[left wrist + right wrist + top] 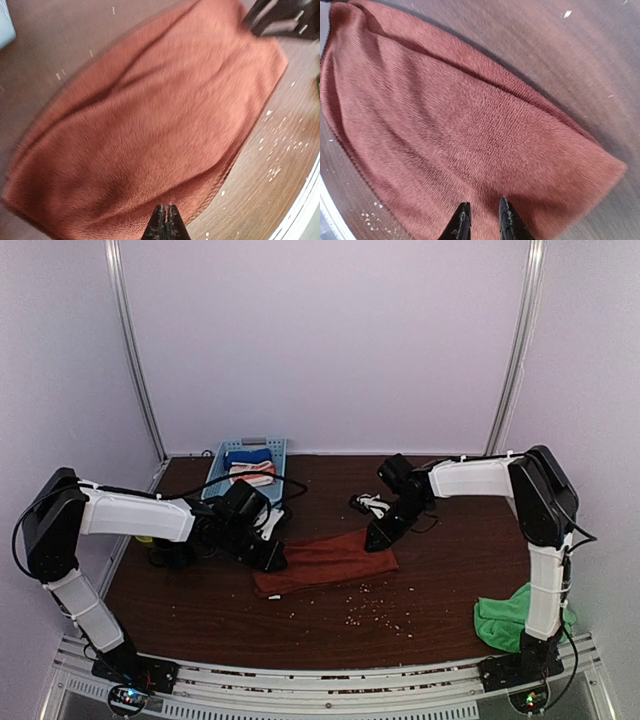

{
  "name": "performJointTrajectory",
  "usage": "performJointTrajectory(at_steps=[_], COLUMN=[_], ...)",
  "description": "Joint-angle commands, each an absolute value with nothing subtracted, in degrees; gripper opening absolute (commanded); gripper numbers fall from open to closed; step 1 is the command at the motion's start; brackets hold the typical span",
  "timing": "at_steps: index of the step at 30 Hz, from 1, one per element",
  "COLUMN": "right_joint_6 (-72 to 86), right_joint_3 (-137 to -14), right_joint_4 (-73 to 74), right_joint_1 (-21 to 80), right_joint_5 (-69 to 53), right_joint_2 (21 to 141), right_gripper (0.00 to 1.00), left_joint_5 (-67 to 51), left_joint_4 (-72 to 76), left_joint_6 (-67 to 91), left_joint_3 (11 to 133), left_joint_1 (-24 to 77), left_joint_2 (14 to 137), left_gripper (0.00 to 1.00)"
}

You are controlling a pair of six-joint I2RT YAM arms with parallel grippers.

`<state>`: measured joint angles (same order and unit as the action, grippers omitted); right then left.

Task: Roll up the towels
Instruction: Fold the towel at the center of the board, then move the towel to the center of the board.

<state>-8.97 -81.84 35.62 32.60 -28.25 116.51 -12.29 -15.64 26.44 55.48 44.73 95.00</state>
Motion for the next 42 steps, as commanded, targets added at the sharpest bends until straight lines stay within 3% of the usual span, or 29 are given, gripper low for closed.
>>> performJointTrajectory(at_steps=[1,10,20,25,30,33,37,42], right_joint_6=[-10.4,-10.7,-12.7,-13.9,-16.5,-19.5,-19.2,-21.3], right_joint_3=[-86.6,-94.8,-86.6,-74.2,-63.1,-62.4,-65.6,-66.1], right_joint_4=[38.8,38.3,35.9,35.9,40.2,45.0,47.3,38.2], right_joint_1=[31.5,30.3,29.1,28.5,29.0,29.0,25.3,24.1], right_joint_5=[-28.0,-23.4,-15.2,-13.5,-17.9,-21.2,-19.7,-20.7], right_joint_2=[111.8,121.1,120.1,111.9,101.8,98.0,94.2,87.8], right_gripper=[0.23,0.21,0.19,0.18,0.19,0.20,0.23,0.28], left_joint_5=[-15.2,-12.6,-7.1,-6.1,-2.3,0.9,-0.1,-2.4], left_joint_4=[-14.6,-15.1,-17.6,-19.5,-23.6,-26.9,-27.5,-24.2], left_joint_6=[26.1,26.4,24.0,19.9,14.0,11.2,10.9,14.3], left_joint_3=[54.1,50.6,52.1,57.1,70.5,78.2,79.2,79.5], left_joint_1=[44.8,44.8,44.3,43.5,43.1,43.0,43.0,42.9], left_joint_2=[95.8,94.4,97.5,101.5,109.3,111.2,108.1,108.5], left_gripper=[0.04,0.04,0.08,0.12,0.17,0.20,0.23,0.20])
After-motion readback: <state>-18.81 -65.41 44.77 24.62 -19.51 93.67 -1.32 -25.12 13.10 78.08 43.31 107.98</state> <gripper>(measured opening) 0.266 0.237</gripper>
